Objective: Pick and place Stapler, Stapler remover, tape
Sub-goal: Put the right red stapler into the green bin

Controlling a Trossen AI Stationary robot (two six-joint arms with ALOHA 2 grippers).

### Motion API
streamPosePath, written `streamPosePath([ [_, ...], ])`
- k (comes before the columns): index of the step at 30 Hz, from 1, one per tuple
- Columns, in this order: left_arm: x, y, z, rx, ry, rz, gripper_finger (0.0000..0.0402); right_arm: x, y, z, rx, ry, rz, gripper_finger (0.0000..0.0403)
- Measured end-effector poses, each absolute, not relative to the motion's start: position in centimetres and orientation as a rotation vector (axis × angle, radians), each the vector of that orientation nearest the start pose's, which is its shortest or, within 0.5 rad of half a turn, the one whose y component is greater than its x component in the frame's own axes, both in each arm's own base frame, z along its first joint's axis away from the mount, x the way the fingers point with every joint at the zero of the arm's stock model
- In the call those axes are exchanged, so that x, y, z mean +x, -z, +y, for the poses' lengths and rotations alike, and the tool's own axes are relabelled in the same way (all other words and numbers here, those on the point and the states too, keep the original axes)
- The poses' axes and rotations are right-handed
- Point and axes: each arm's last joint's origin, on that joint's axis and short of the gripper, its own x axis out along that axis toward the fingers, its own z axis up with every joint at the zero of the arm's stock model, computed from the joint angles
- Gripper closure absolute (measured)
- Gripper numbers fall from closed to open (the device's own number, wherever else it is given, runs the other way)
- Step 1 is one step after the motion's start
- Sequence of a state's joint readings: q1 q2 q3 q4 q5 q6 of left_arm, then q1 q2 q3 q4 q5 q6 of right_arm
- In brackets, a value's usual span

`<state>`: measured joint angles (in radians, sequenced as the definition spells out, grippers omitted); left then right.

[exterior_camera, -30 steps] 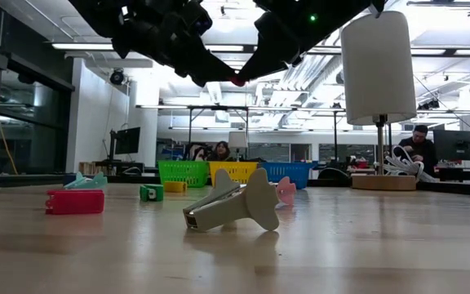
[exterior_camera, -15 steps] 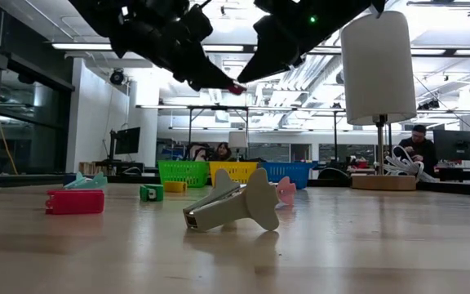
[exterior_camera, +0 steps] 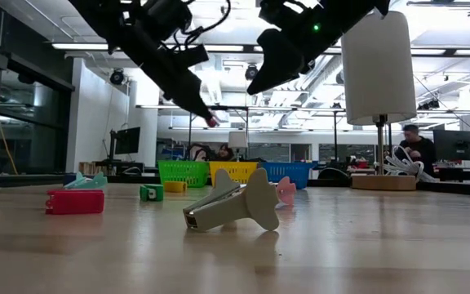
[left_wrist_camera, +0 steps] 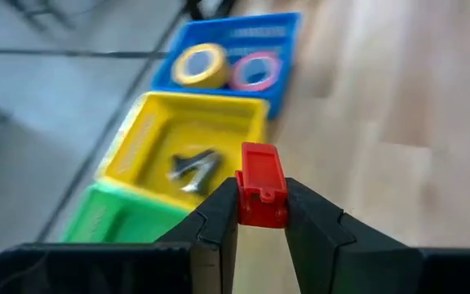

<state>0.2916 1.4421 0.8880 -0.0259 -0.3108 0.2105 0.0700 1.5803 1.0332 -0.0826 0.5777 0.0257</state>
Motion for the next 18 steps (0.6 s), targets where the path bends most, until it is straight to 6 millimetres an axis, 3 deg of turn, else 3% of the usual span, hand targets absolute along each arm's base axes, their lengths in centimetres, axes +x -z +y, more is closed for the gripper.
streamPosePath([
  [5,28.8,-22.5,11.3,0.169,-0.619,0.692,0.0321,33.8,-23.7,0.8,-0.177,0.498,0.596,0.0279],
  [18,27.0,-18.9,18.1,-0.080,-0.794,0.740,0.0321,33.8,-23.7,0.8,-0.173,0.495,0.598,0.0279],
])
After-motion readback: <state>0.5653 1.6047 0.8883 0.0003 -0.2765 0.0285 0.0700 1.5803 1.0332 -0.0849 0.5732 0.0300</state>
